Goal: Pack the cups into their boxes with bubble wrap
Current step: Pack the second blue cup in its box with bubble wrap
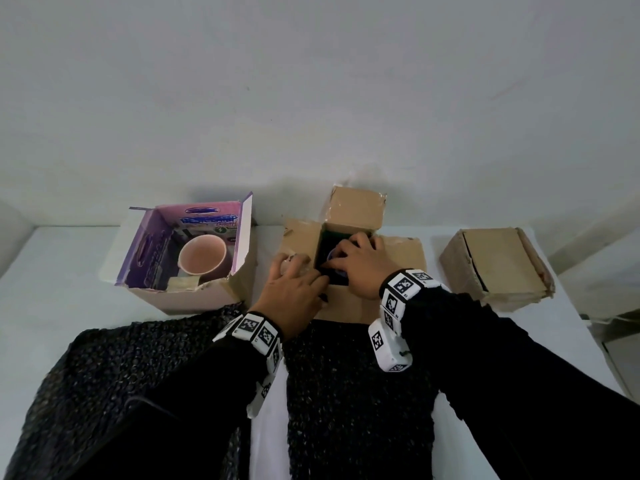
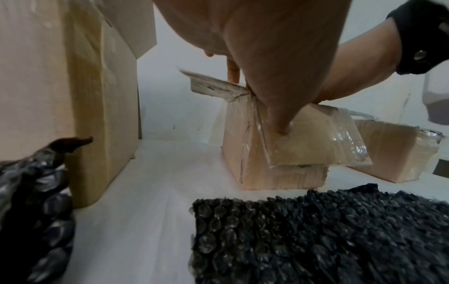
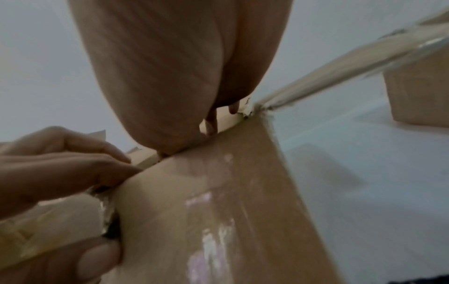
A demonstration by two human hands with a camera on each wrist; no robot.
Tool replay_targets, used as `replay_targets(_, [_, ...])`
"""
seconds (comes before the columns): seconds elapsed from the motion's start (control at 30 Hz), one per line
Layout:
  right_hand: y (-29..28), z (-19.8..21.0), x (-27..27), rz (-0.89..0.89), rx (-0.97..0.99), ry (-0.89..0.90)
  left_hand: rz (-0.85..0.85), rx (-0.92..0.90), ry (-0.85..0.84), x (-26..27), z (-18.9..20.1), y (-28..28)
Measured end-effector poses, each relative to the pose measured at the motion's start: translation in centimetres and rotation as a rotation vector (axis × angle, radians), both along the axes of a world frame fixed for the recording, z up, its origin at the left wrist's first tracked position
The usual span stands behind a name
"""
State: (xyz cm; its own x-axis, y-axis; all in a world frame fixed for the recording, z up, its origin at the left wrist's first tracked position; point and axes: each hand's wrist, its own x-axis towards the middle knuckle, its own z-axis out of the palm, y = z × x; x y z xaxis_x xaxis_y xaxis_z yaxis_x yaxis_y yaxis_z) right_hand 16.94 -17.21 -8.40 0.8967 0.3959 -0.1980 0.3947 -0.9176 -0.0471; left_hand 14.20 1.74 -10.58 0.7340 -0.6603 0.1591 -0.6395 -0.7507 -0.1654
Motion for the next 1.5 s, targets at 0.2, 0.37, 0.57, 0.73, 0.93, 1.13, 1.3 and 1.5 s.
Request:
replay_targets(0.2, [-3.4,-0.2,-2.5,0.032,0.120,-0.242,-0.024,0.034,0.014,0.6,-0.1,-0.9])
replay_targets(0.37, [-4.9,-1.7,-4.5,0.188,-0.095,-0.225,-0.014,0.036,0.074,0.8,-0.2,-1.4])
replay_targets(0.57, [-4.4,-2.0,-4.6,0.227,-0.088,-0.224,0.031,0.052,0.083,1.0,0.6,-2.0])
replay_targets(0.73, [-4.3,-2.5,-5.4,0.149,-0.033,-0.333,0.062,-0.043,0.081,0.7,0.2,-2.1])
replay_targets(0.93, [-4.1,-2.0,-10.3,-0.033,0.274,-0.443,0.065,-0.162,0.160,-1.7,-0.3,-2.1])
replay_targets(1.13, [-3.1,-4.5,-16.8,-0.272,0.377,-0.109,-0.015,-0.319,0.108,-6.3,-2.0,0.2])
replay_targets(1.3, [-2.3,-7.0,-19.7,-0.427,0.169,0.147,0.029,-0.252,0.144,-10.5,-3.6,1.2])
replay_targets(1.5, [-1.7,-6.1,-19.9,-0.455,0.484,-0.053,0.113,-0.209,0.393,-11.5,-4.0,2.6])
